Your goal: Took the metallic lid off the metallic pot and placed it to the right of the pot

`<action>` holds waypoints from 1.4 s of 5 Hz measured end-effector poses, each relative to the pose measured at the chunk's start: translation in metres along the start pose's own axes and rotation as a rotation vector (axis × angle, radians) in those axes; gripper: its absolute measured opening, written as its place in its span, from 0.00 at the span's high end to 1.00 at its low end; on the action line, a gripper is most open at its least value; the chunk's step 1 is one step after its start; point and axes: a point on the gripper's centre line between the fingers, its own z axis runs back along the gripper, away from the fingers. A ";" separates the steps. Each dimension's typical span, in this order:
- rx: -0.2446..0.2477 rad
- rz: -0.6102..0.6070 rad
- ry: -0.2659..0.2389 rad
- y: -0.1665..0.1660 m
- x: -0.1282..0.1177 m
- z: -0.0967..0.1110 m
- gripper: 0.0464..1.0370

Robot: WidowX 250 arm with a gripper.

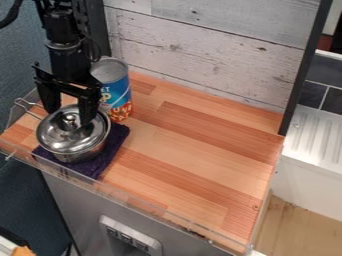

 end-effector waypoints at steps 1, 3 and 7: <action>-0.006 0.002 0.020 0.001 -0.004 -0.001 0.09; -0.016 0.007 0.038 0.000 -0.009 -0.003 0.67; -0.110 -0.297 -0.074 -0.098 -0.005 0.028 0.77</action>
